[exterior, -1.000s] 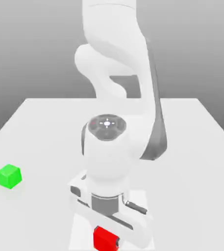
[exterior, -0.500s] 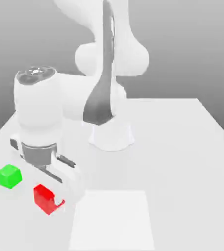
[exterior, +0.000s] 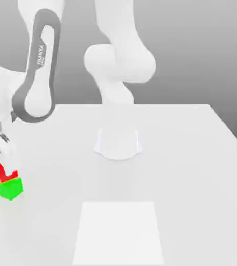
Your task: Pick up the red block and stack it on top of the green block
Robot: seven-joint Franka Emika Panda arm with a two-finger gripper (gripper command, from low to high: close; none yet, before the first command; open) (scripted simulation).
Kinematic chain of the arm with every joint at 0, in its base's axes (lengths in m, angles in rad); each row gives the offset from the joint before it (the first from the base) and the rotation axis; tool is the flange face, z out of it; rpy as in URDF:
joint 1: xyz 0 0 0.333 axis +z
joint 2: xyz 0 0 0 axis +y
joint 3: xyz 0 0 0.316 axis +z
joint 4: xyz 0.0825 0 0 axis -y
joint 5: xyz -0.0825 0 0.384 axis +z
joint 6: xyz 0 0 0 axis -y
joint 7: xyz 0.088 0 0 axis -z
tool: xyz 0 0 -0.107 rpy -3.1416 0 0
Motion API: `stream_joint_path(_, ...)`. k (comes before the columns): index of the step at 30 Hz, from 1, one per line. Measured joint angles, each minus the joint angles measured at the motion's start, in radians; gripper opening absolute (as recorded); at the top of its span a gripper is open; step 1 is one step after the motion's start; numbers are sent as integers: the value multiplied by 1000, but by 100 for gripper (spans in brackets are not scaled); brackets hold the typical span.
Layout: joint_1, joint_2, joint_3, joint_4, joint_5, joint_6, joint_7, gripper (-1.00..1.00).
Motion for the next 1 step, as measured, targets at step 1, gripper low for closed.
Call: stream_joint_path(1, 0, 0, 0, 0, 0, 0, 0, 100)
